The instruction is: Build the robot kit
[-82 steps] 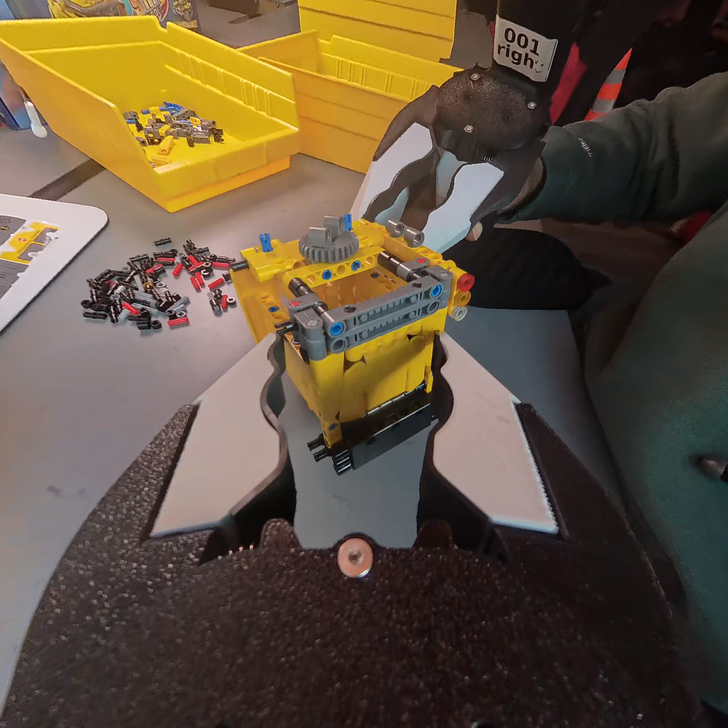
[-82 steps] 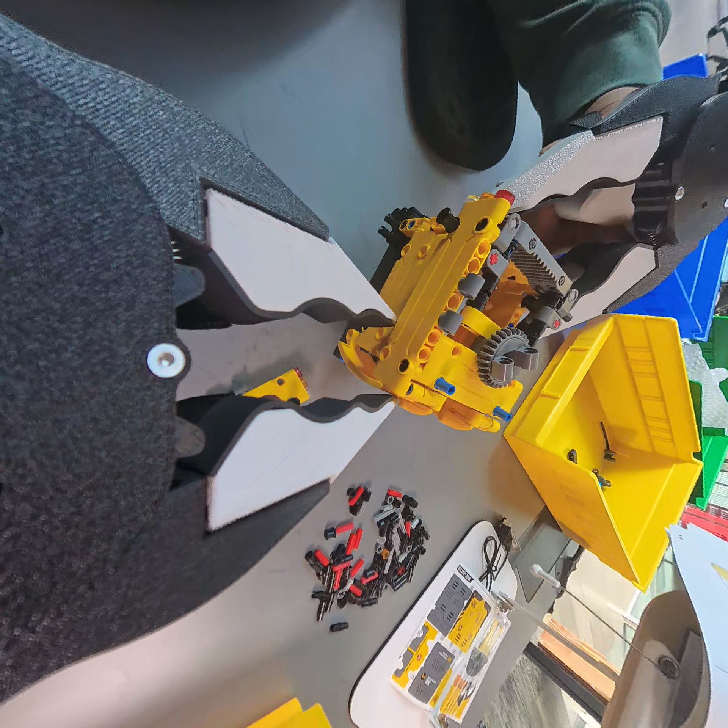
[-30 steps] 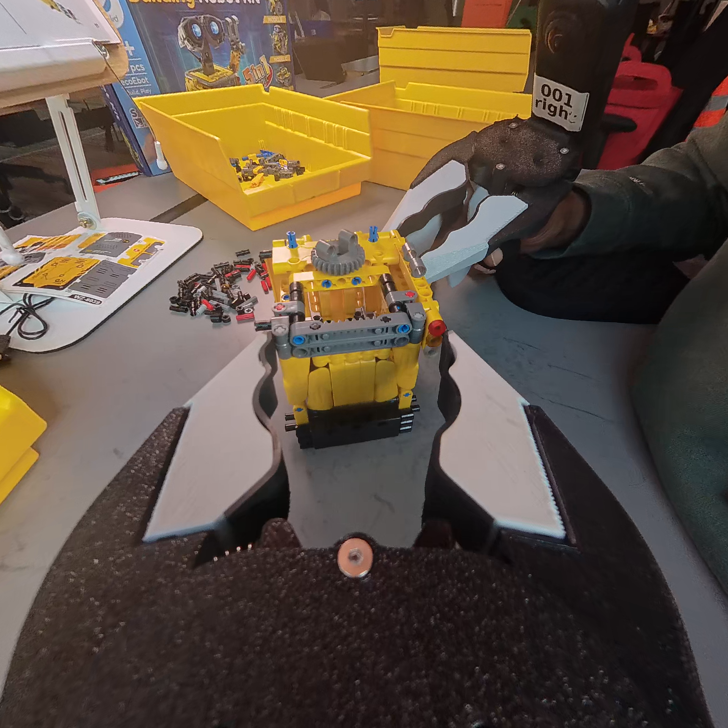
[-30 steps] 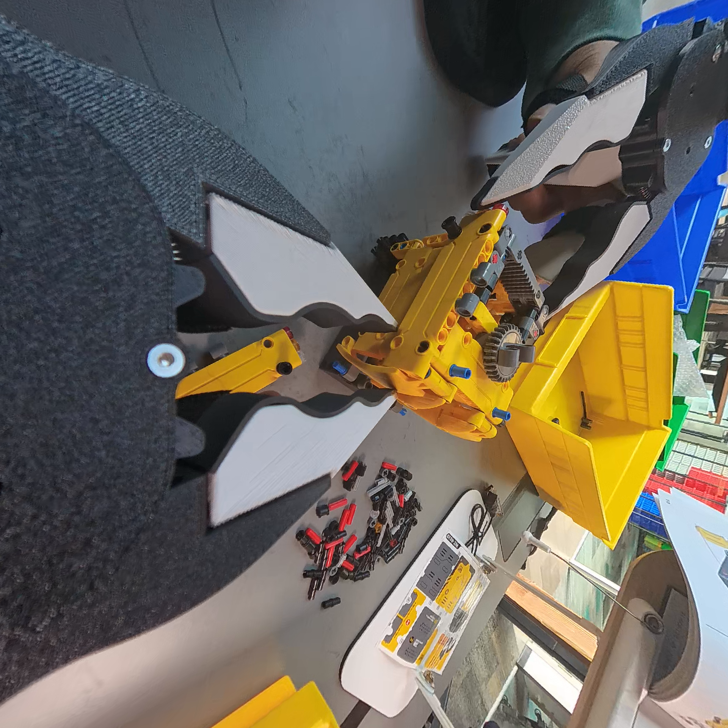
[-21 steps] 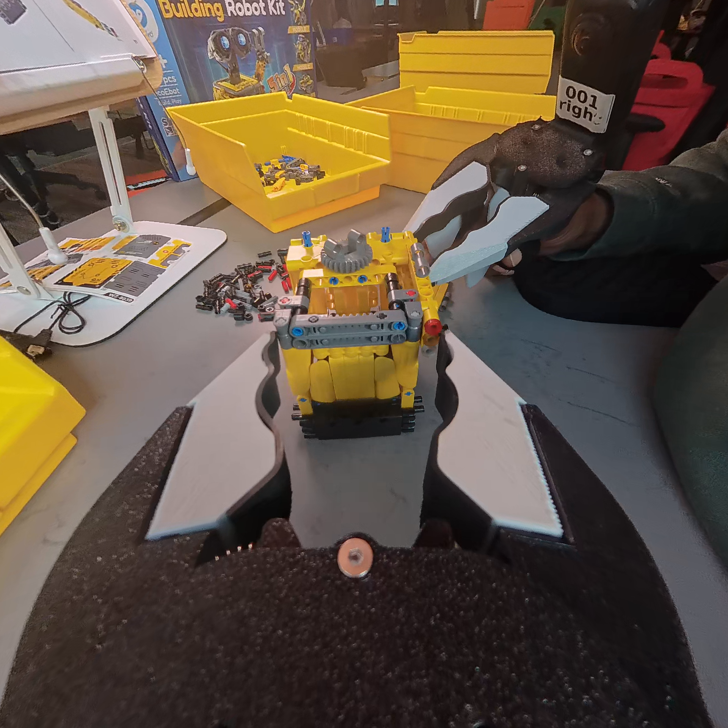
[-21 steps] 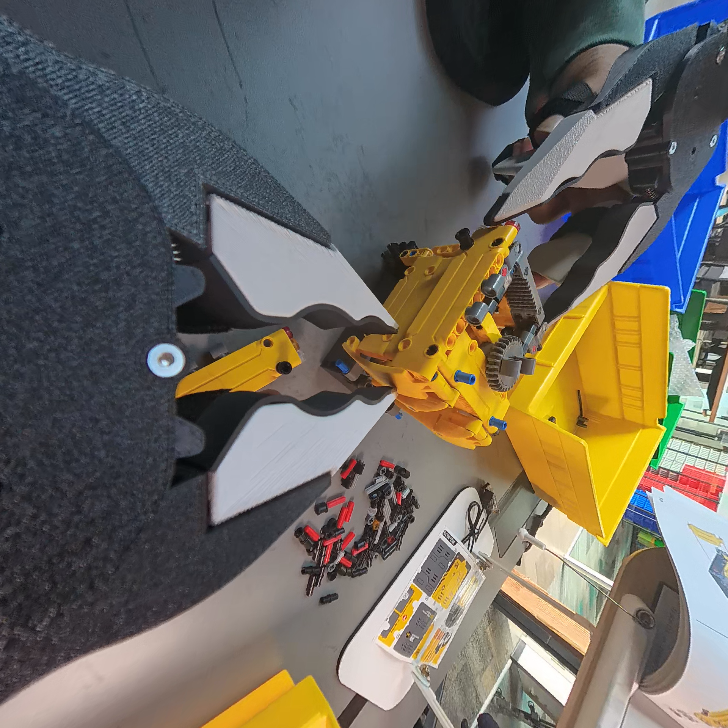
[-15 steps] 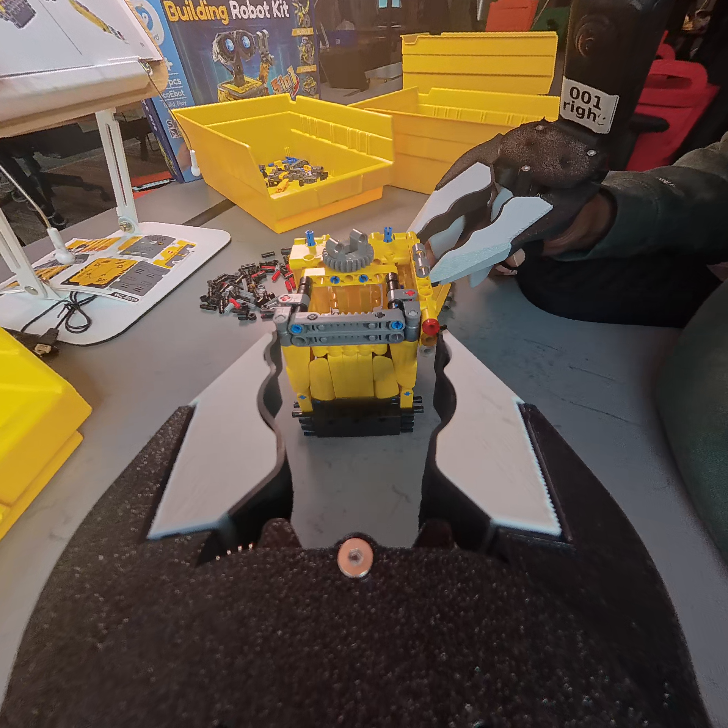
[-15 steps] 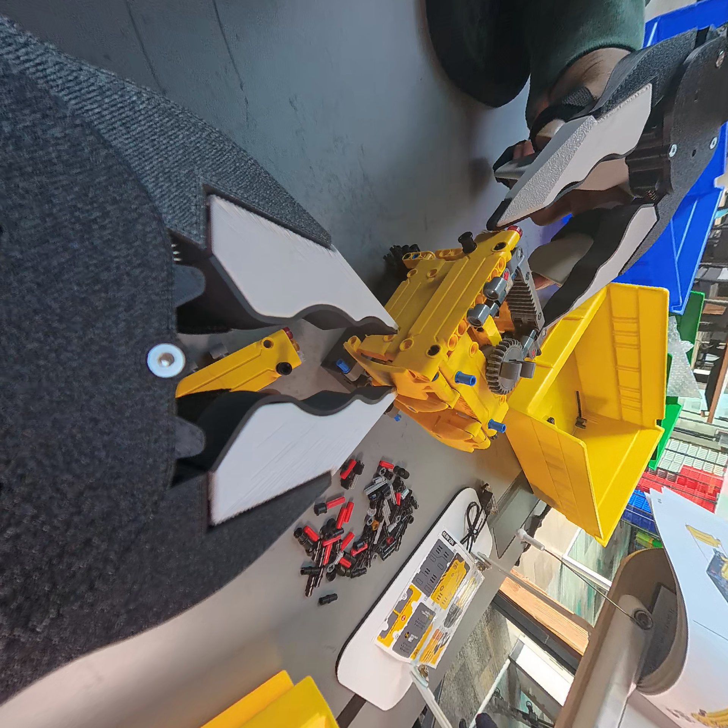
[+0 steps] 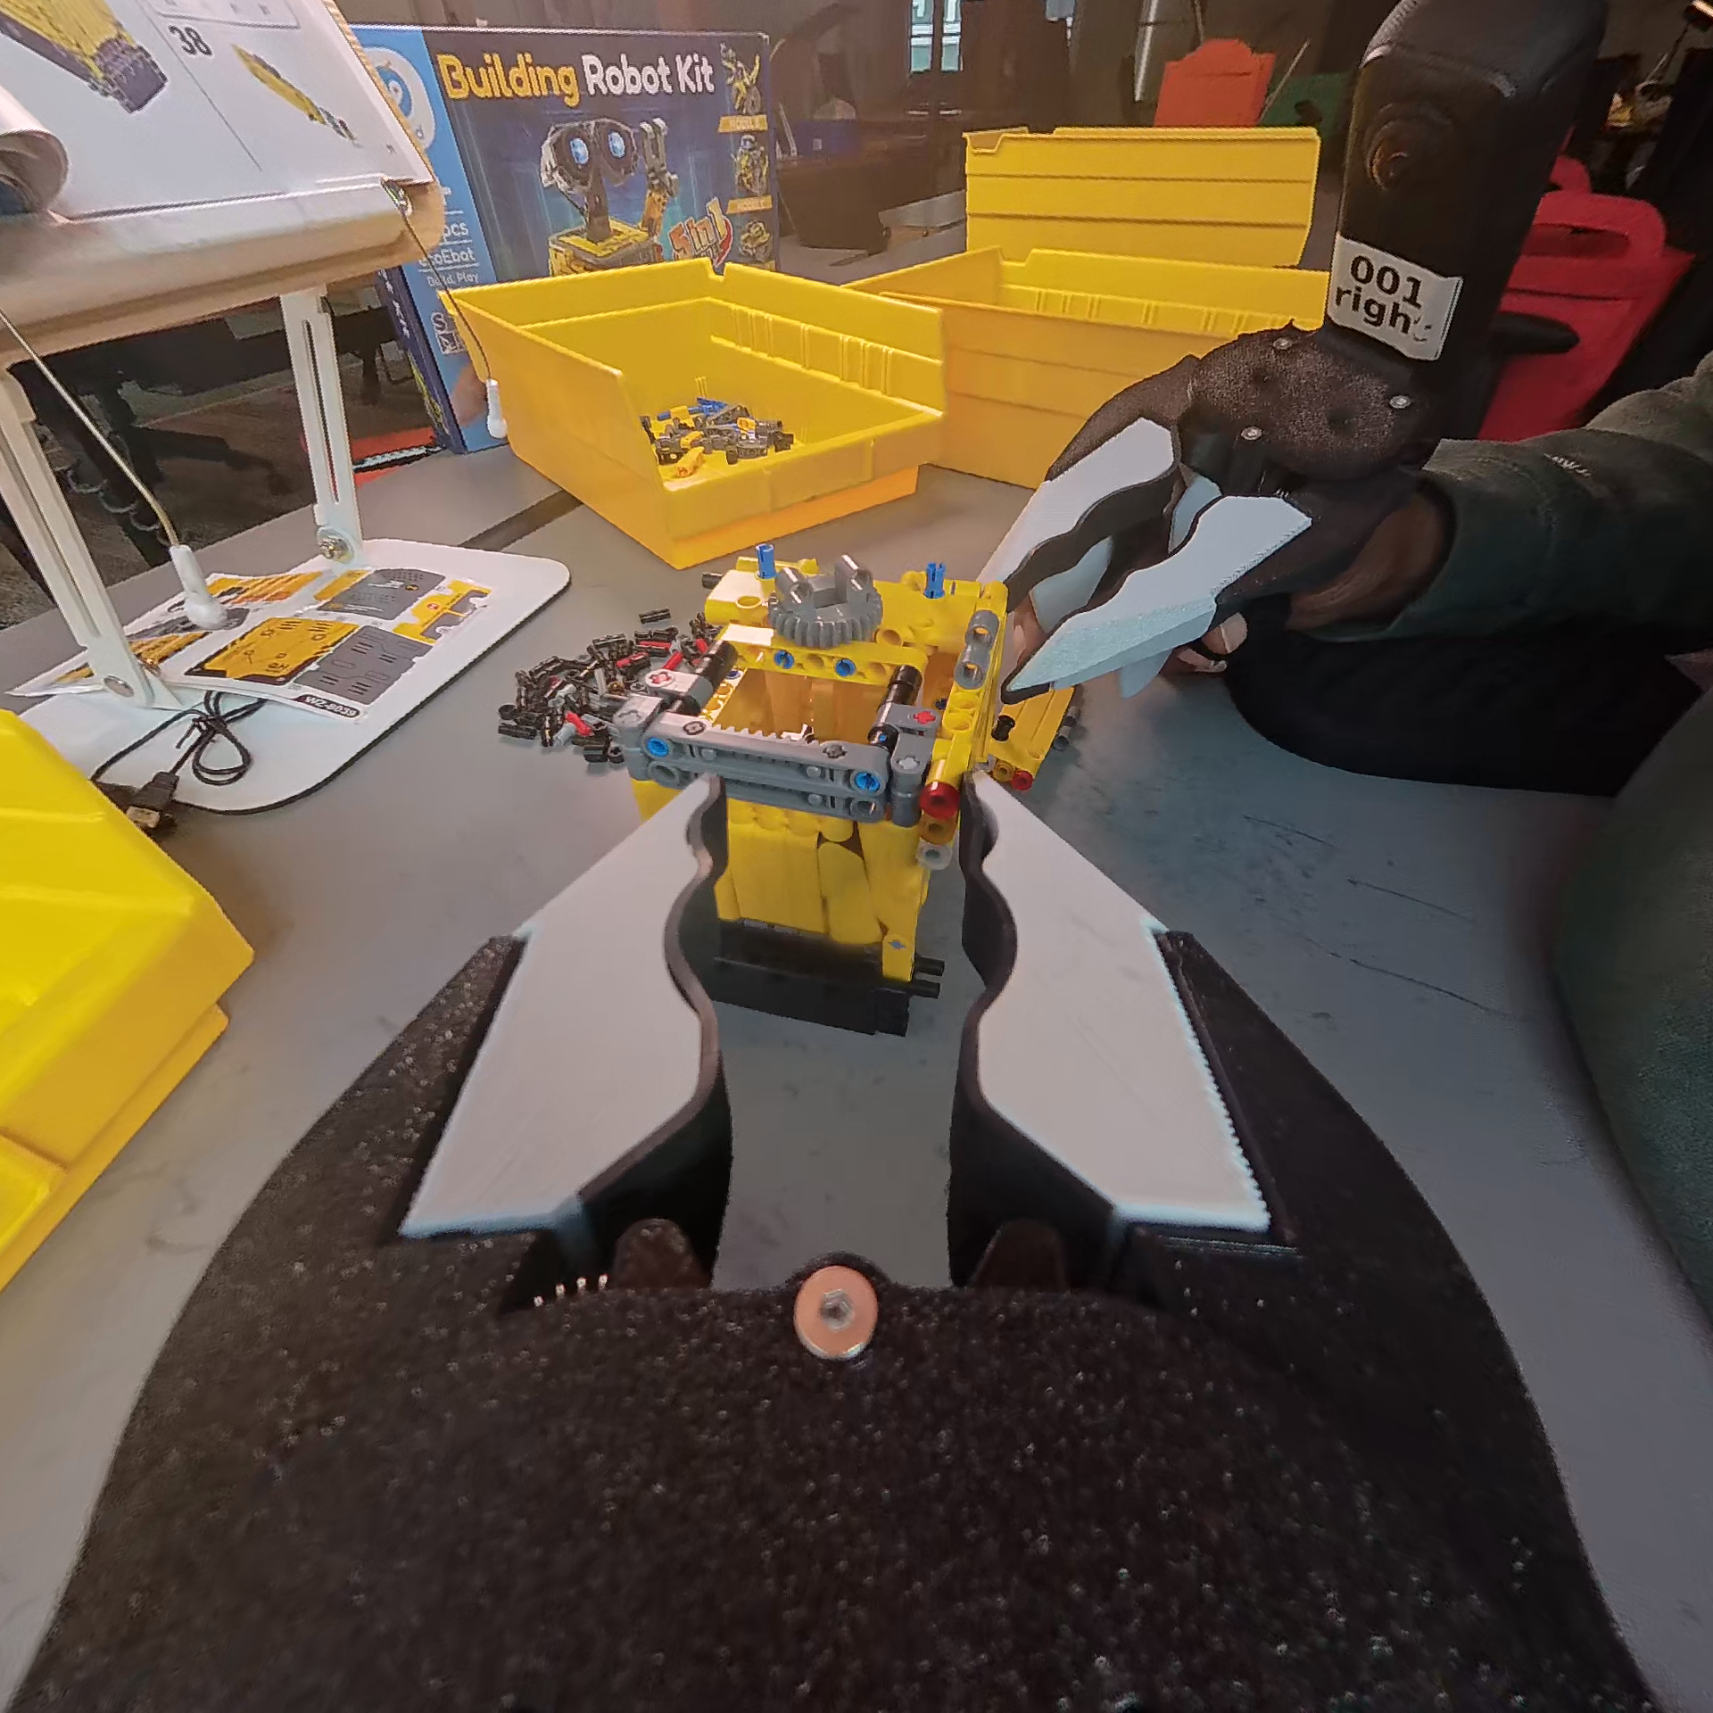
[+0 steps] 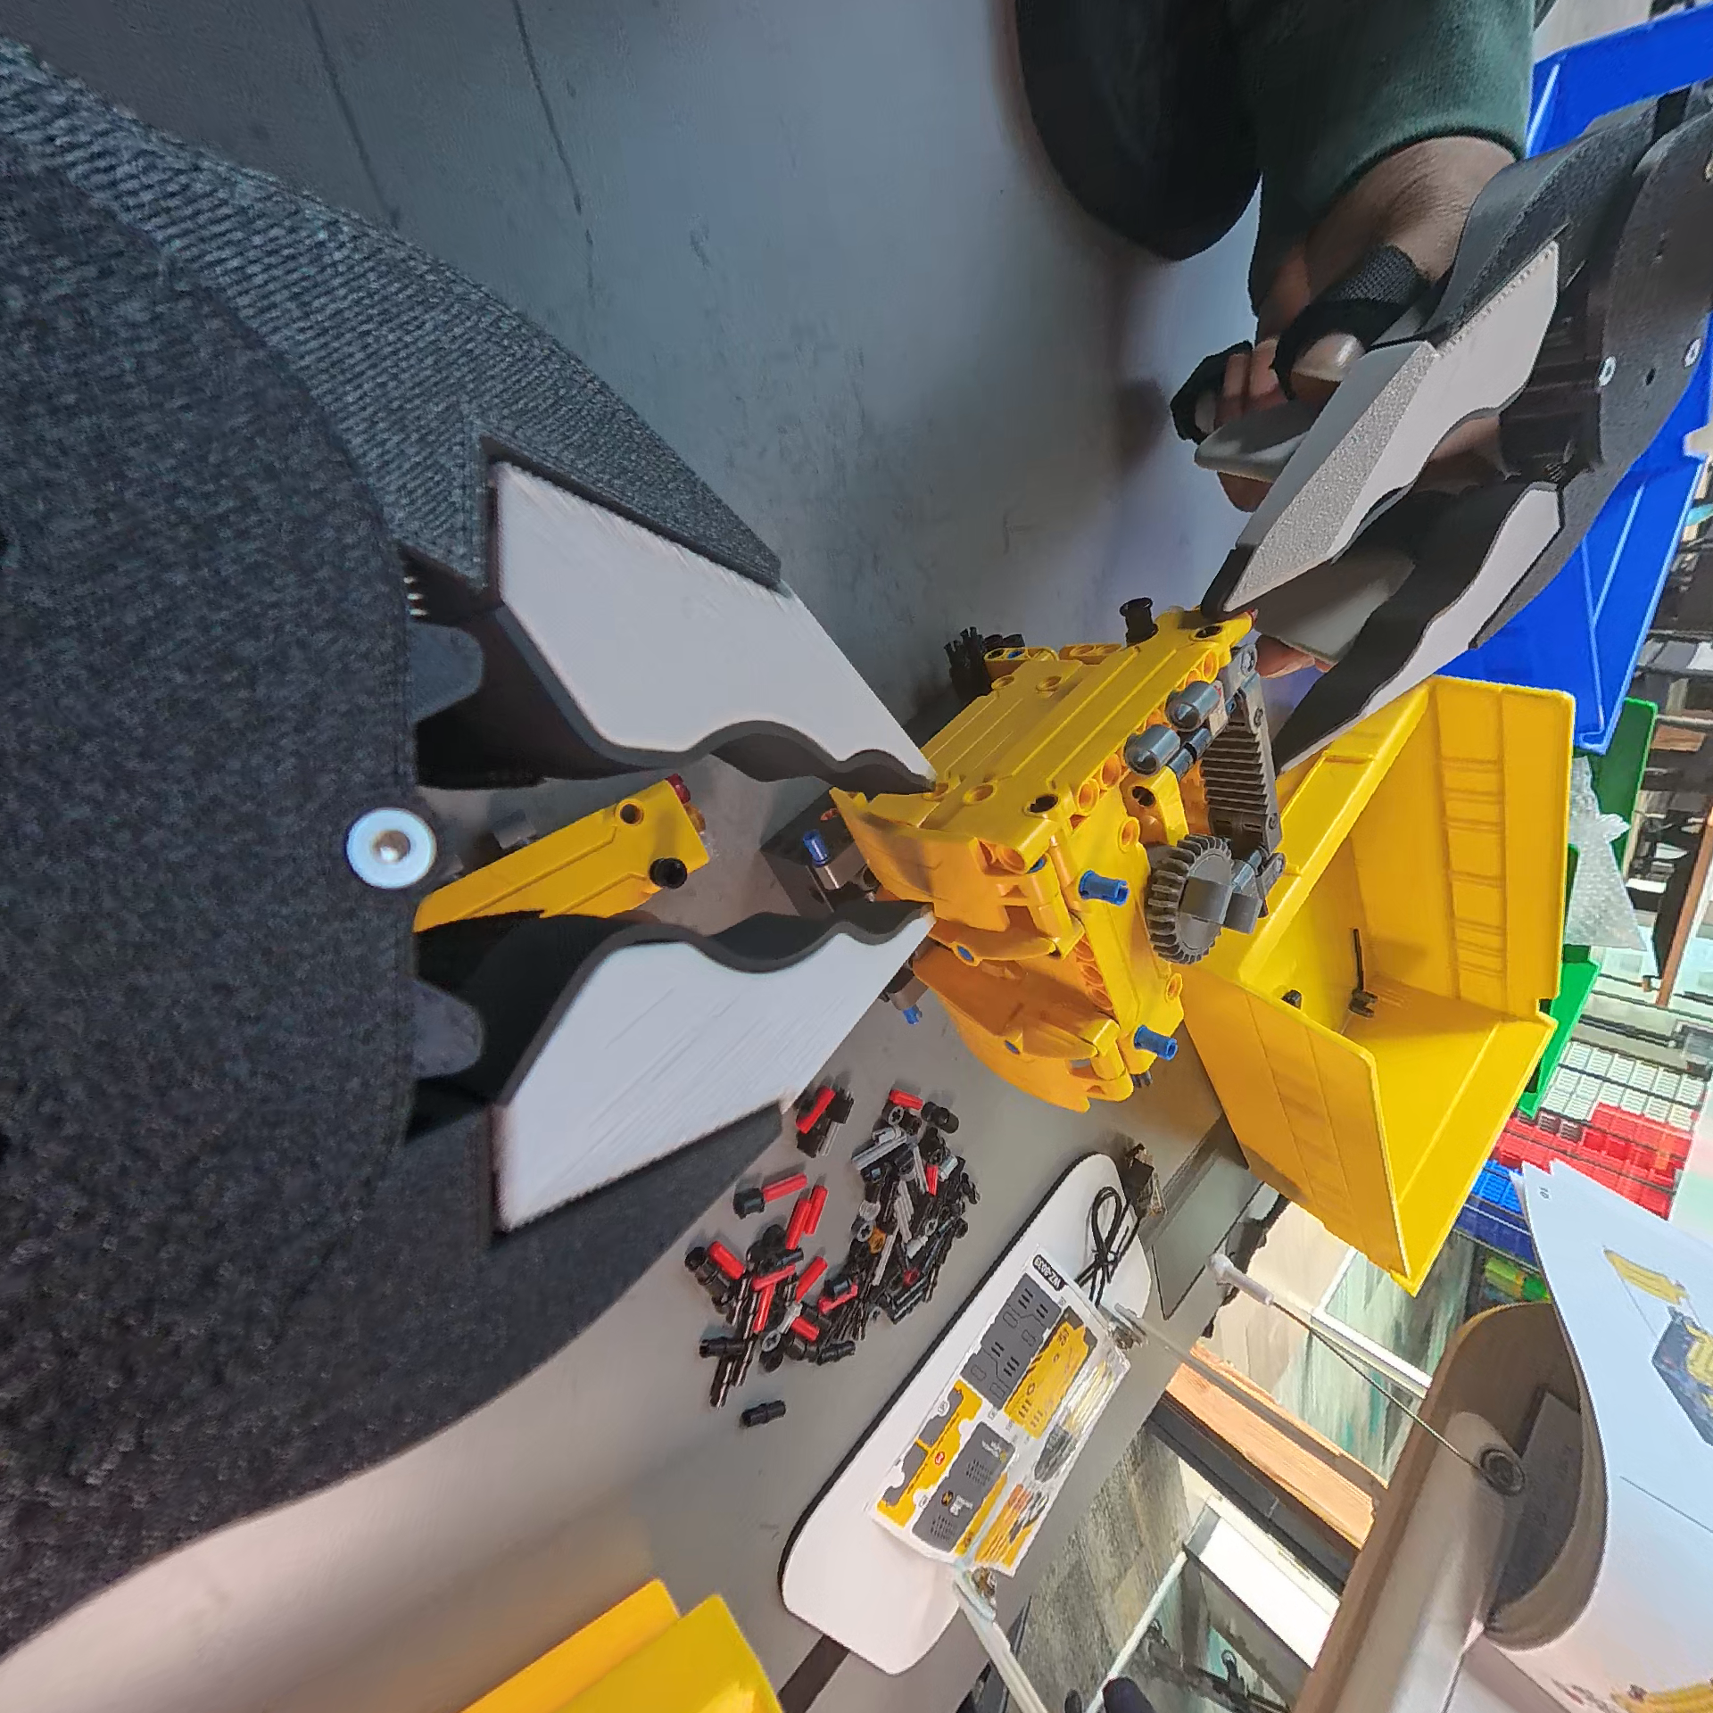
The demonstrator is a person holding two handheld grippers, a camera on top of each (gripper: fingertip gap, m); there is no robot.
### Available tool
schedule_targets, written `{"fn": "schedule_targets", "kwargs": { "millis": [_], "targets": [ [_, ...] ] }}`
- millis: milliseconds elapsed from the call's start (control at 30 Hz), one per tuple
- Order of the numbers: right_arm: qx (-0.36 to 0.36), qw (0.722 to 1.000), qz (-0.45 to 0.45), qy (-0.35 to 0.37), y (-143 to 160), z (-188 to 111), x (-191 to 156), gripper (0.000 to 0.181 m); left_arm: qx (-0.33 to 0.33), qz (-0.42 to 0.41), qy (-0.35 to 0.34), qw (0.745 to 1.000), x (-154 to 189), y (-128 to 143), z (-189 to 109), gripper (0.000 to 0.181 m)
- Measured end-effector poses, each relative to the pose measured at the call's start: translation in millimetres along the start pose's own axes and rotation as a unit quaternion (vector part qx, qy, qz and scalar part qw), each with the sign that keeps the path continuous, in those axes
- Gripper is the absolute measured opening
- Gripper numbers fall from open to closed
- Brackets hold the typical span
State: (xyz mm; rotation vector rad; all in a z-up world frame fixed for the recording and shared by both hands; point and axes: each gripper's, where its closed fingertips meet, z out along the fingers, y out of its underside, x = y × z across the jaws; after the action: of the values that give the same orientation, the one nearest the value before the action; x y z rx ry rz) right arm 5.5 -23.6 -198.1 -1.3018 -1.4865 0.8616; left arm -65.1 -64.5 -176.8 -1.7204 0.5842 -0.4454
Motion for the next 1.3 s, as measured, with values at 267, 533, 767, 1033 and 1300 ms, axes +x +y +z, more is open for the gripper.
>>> {"fn": "schedule_targets", "kwargs": {
  "millis": [267, 533, 767, 1033, 1300],
  "targets": [
    [-0.001, 1.000, -0.004, 0.002, 1, 1, 0, 0.022, -0.002, 0.004, -0.012, 1.000, -3, 0, -1, 0.040],
    [-0.003, 1.000, -0.015, 0.002, 2, 1, -2, 0.020, -0.005, 0.006, -0.031, 0.999, -9, 1, -2, 0.036],
    [-0.001, 1.000, -0.017, 0.008, 3, 0, 1, 0.018, 0.002, 0.000, -0.021, 1.000, -6, -1, -3, 0.043],
    [0.001, 1.000, -0.005, 0.013, 4, 0, 7, 0.019, -0.013, 0.011, 0.004, 1.000, 5, 4, 1, 0.050],
    [0.001, 1.000, -0.006, 0.017, 4, 0, 8, 0.019, -0.033, 0.027, -0.013, 0.999, 1, 10, 1, 0.049]
  ]
}}
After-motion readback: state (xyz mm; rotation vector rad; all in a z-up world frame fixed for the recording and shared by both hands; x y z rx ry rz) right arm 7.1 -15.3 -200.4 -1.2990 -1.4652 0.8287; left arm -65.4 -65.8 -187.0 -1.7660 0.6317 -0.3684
